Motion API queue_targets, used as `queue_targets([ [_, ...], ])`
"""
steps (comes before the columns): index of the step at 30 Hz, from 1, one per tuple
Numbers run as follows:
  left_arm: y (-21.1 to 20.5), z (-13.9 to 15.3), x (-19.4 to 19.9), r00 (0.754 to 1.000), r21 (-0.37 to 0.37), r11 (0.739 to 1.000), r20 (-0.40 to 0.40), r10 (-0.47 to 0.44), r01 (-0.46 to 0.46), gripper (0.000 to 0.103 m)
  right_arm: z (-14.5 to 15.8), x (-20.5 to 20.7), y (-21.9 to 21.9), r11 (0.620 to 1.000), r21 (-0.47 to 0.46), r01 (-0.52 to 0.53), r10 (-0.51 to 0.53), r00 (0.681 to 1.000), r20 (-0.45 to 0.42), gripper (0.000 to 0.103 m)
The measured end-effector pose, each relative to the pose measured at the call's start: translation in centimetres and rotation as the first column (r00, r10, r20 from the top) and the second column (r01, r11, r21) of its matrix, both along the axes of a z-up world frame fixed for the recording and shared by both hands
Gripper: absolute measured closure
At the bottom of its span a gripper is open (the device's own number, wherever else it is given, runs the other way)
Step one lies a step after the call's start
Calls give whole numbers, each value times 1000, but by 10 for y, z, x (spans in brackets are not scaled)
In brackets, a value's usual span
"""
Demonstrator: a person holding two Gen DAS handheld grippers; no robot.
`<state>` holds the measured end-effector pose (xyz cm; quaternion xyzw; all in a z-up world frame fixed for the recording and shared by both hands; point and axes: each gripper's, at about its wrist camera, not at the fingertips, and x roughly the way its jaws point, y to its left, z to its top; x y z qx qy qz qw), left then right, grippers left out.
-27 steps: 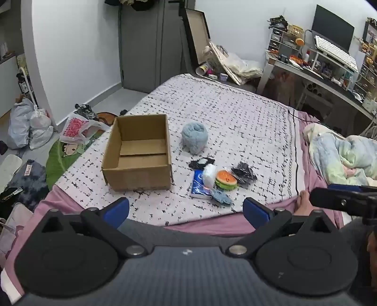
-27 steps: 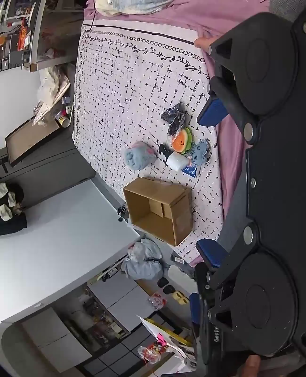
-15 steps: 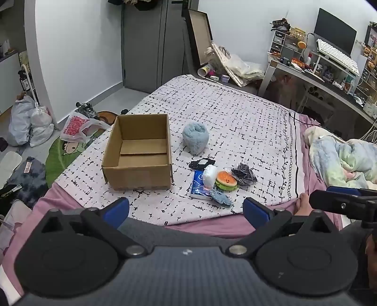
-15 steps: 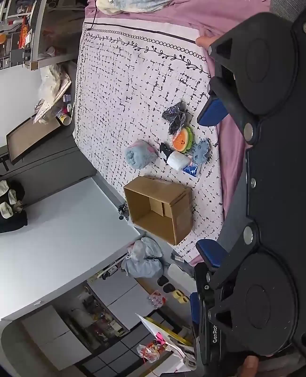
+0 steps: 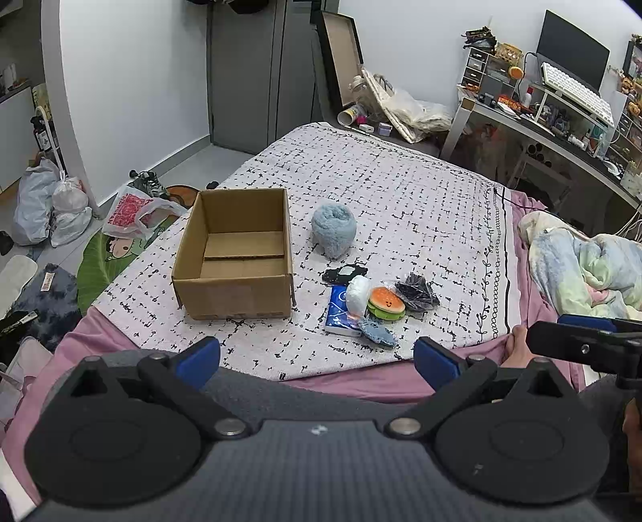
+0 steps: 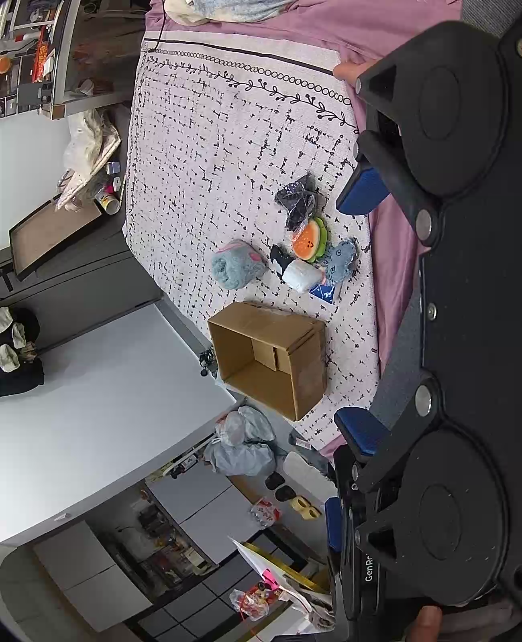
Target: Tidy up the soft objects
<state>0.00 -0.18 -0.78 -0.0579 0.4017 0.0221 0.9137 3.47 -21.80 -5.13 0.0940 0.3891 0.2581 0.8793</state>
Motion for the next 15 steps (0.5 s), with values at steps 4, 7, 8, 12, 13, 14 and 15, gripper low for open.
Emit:
queue_targets([
  [4, 1, -1, 0, 1000, -3, 1000, -2, 6, -6, 1, -2, 1, 1, 1000, -4, 0, 0, 1000, -4, 0],
  [7, 1, -1, 0, 1000, -4, 1000, -5, 6, -6, 1, -2, 1, 1, 1000, -6, 0, 0, 1000, -4, 0],
  [8, 1, -2, 0, 1000, -4, 1000, -5, 6, -6, 1, -2, 1, 1, 1000, -5, 1, -1, 1000, -5, 0],
  [12, 1, -3, 0, 1000, -2, 1000, -9, 3, -3, 1, -2, 0, 1, 1000, -4, 1, -1, 1000, -1, 0],
  [13, 1, -3, 0, 1000, -1, 1000, -9, 3, -3, 1, -2, -1, 1, 1000, -5, 1, -1, 1000, 0, 0],
  [14, 1, -2, 0, 1000, -1, 1000, -9, 4, -4, 1, -2, -1, 1, 1000, -5, 0, 0, 1000, 0, 0],
  [15, 1, -3, 0, 1000, -1, 1000, -8, 5, -5, 1, -2, -1, 0, 1000, -5, 0, 0, 1000, -1, 0],
])
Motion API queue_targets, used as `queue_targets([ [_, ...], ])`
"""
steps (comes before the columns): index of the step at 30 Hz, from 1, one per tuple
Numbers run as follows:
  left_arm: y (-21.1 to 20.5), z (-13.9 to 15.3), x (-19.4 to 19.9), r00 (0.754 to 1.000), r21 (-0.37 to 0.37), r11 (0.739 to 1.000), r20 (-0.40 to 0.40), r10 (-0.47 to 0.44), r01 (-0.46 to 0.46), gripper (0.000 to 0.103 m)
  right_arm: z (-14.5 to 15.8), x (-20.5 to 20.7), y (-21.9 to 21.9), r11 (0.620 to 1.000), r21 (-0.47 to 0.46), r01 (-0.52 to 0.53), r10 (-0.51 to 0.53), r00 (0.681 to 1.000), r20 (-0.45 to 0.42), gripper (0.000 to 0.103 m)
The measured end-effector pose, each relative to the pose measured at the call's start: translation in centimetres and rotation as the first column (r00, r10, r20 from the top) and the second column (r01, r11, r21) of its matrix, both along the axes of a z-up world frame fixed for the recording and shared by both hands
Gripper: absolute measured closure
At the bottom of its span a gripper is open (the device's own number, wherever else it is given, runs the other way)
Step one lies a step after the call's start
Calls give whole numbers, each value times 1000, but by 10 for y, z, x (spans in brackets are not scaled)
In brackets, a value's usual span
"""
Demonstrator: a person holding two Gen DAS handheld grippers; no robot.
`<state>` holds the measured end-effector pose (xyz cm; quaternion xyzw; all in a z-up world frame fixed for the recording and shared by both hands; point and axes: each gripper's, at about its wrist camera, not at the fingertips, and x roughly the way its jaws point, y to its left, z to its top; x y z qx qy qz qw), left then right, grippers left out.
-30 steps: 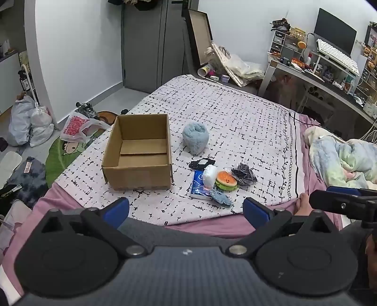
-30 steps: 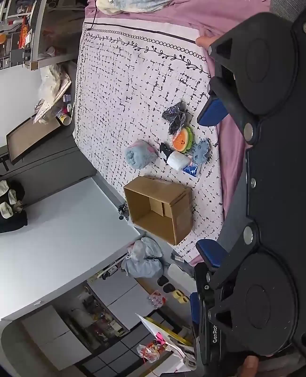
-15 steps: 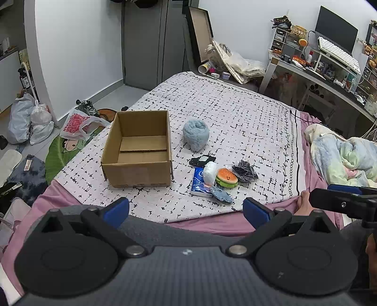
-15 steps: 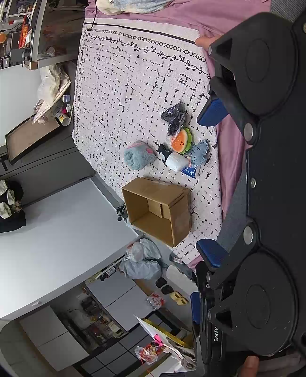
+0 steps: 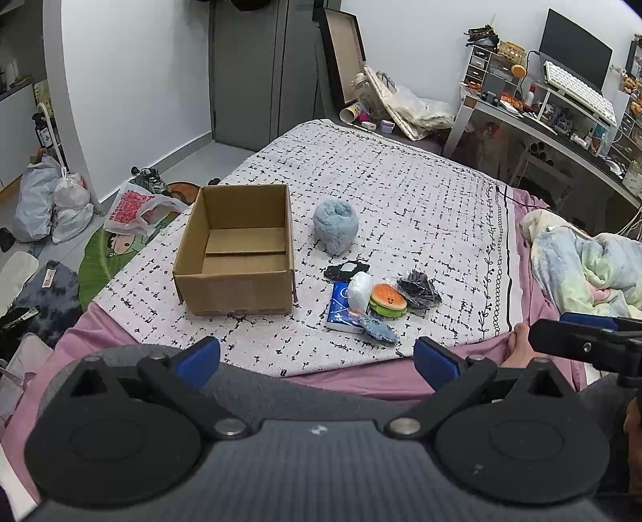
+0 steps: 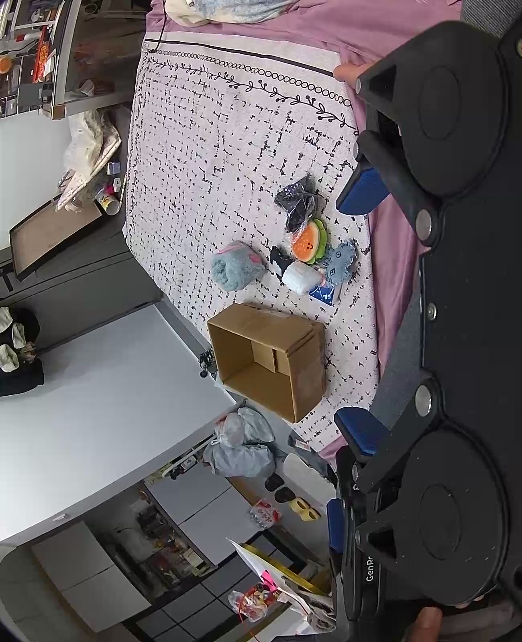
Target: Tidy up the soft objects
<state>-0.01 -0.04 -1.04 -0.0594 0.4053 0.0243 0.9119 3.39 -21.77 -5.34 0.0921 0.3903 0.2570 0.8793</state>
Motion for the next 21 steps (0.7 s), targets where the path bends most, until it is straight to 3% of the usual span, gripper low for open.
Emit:
queue_targets([
  [21, 1, -2, 1, 1000, 6, 1000, -5, 1, -1, 1, -2, 2, -2, 1000, -4, 2, -2, 1000, -8, 0],
])
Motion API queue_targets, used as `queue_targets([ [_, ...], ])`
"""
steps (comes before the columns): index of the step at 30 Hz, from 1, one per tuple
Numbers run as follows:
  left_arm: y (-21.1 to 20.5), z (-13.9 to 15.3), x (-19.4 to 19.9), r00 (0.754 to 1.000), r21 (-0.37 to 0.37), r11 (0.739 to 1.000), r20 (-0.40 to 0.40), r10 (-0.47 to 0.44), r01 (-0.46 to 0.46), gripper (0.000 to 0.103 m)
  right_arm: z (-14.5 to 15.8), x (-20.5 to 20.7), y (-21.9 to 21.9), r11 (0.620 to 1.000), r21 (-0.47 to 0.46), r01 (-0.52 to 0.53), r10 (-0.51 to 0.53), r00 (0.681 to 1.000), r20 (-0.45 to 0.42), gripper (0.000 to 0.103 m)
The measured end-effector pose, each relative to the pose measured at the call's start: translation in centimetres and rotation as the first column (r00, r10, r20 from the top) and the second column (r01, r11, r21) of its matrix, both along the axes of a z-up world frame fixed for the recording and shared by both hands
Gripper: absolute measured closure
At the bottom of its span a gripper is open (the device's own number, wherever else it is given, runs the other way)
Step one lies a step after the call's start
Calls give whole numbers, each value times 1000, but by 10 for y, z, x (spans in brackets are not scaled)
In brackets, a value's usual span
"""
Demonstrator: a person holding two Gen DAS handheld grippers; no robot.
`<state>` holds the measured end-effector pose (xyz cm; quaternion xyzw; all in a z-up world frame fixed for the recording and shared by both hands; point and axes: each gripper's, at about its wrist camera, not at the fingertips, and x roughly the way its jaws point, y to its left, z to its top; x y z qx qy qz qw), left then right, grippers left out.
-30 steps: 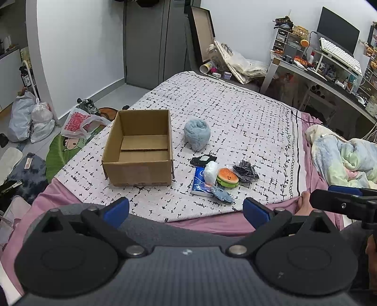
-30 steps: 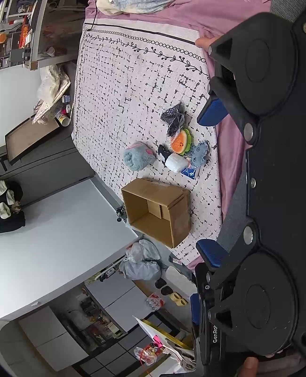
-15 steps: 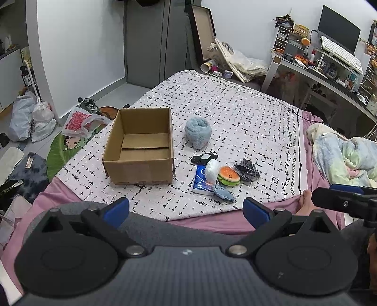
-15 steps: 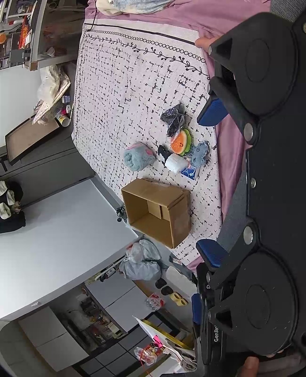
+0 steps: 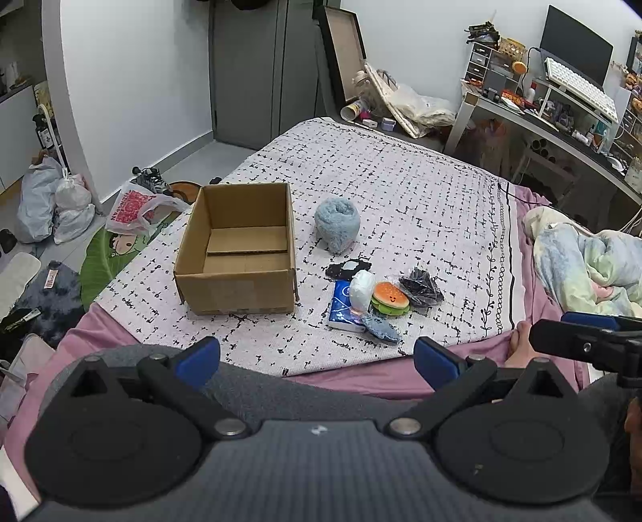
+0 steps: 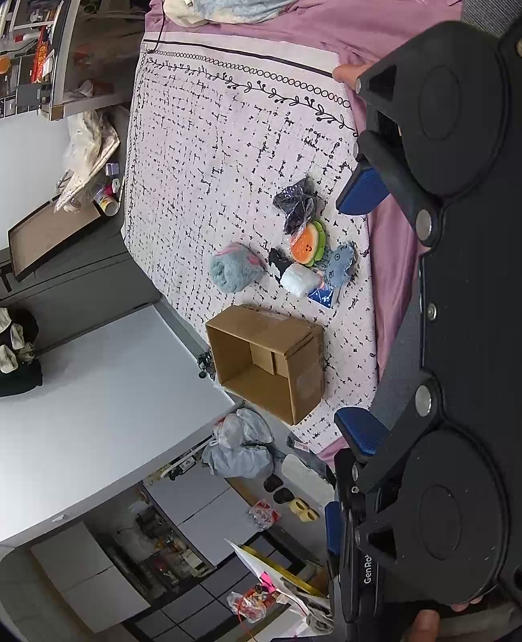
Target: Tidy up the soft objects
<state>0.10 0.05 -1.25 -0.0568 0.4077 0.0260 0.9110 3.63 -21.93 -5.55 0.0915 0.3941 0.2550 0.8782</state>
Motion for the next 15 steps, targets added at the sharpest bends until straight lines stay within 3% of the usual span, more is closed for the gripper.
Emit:
queue_targets([
  [15, -3, -4, 4, 1000, 15, 1000, -11, -4, 4, 1, -2, 0, -1, 1000, -1, -2, 2, 1000, 0, 0],
])
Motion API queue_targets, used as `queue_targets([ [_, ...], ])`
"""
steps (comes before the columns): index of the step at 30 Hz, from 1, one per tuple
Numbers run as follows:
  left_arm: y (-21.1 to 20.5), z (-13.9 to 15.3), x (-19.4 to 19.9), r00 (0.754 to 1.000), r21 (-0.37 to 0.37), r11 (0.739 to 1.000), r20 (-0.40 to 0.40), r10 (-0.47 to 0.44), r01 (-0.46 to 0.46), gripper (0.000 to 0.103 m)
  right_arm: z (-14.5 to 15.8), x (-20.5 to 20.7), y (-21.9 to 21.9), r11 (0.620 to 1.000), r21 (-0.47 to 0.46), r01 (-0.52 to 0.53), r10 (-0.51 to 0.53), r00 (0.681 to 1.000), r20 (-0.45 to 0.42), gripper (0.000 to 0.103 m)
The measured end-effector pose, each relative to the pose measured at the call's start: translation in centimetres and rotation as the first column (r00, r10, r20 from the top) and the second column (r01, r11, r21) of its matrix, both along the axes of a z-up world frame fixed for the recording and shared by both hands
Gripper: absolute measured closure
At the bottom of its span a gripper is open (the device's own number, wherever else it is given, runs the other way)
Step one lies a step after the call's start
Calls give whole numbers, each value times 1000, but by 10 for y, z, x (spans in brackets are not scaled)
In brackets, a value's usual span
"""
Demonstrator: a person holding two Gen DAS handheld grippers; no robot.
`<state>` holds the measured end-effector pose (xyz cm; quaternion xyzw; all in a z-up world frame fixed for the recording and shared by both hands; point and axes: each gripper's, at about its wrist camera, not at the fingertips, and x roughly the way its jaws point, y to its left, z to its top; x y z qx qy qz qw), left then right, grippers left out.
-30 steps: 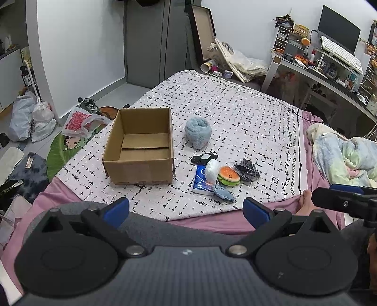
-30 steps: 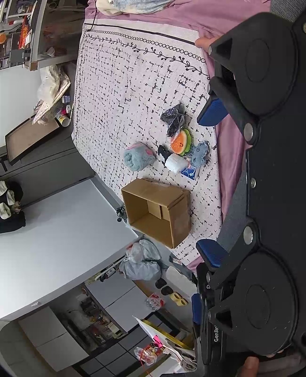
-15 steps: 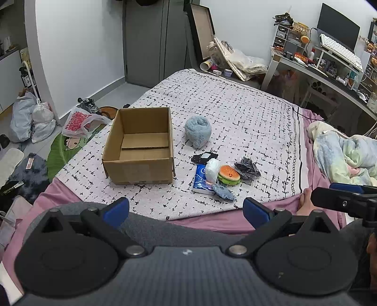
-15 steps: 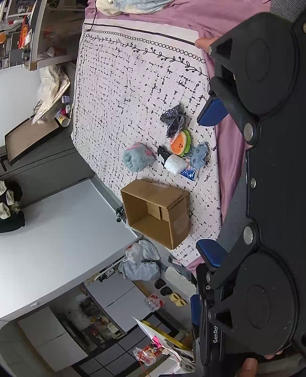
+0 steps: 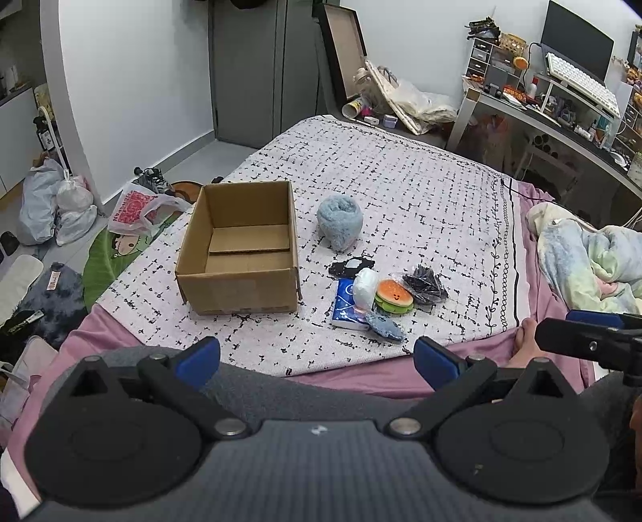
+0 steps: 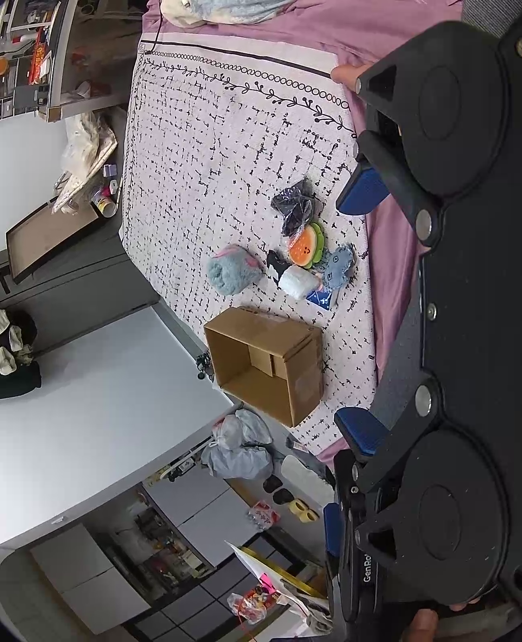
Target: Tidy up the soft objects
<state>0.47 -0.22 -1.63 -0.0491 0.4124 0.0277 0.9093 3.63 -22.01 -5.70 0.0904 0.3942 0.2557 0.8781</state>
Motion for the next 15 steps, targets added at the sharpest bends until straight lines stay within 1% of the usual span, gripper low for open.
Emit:
queue_targets([
  [6, 0, -4, 4, 1000, -11, 1000, -7, 1, -1, 1, -2, 4, -3, 1000, 12, 2, -2, 1000, -8, 0],
  [9, 0, -8, 12, 1000, -31, 1000, -19, 6, -6, 1, -2, 7, -6, 999, 43, 1, 0, 1000, -18, 0],
  [12, -1, -11, 22, 1000, -31, 1000, -26, 1, -2, 1, -1, 15, -10, 998, 68, 4, -1, 999, -35, 0],
  [15, -3, -13, 32, 1000, -34, 999, -31, -1, 0, 1, -2, 24, -7, 999, 51, 9, -7, 999, -42, 0],
])
